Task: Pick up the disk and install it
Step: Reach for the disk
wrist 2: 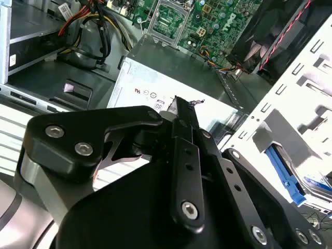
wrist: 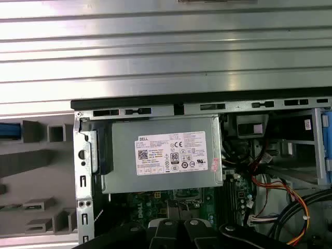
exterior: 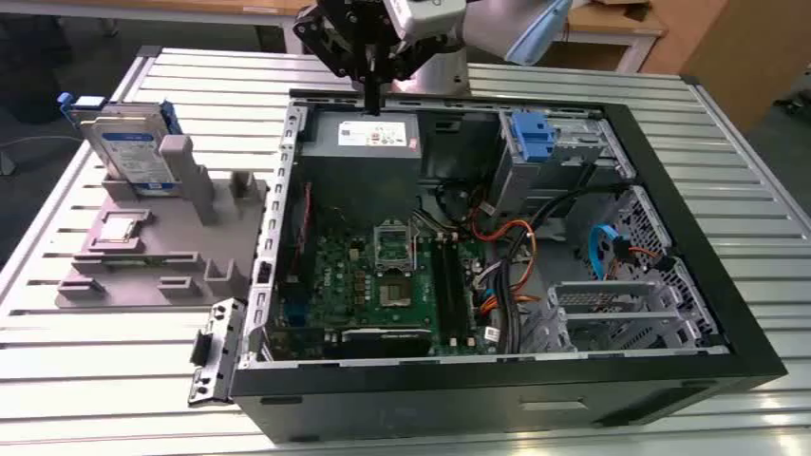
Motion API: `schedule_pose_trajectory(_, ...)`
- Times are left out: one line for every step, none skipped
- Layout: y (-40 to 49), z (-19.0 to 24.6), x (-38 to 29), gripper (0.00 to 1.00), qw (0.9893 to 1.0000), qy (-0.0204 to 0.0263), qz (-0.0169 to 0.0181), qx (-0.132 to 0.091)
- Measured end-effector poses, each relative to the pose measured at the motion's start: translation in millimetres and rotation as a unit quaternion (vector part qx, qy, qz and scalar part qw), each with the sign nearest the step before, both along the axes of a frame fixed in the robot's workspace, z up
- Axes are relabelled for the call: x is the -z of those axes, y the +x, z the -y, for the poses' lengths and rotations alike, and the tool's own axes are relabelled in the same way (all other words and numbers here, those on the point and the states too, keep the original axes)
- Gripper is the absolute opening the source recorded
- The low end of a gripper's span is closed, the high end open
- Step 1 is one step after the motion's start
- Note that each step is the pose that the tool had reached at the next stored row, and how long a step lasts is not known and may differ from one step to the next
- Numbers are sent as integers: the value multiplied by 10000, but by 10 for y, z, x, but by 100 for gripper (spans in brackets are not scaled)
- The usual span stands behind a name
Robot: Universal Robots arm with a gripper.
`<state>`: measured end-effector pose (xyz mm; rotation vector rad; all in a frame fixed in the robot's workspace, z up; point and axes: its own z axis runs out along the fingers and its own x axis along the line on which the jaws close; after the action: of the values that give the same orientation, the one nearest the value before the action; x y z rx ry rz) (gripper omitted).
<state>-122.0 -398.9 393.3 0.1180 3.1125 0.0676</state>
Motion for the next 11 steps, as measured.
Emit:
schedule_pose_trajectory(0, 0, 0, 11, 10000, 0, 0, 0)
schedule_pose_trajectory(0, 0, 0, 11, 10000, 0, 0, 0)
schedule_pose_trajectory(0, 0, 0, 11, 10000, 0, 0, 0)
schedule_pose_trajectory(0, 0, 0, 11, 10000, 0, 0, 0)
schedule_pose_trajectory(0, 0, 0, 11, 10000, 0, 0, 0)
schedule_pose_trajectory(0, 0, 0, 11, 10000, 0, 0, 0)
schedule_pose_trajectory(0, 0, 0, 11, 10000, 0, 0, 0)
schedule_pose_trajectory(0, 0, 0, 11, 10000, 0, 0, 0)
schedule_pose_trajectory(0, 0, 0, 11, 10000, 0, 0, 0)
schedule_pose_trajectory(0, 0, 0, 11, 10000, 0, 0, 0)
schedule_pose_trajectory(0, 0, 0, 11, 10000, 0, 0, 0)
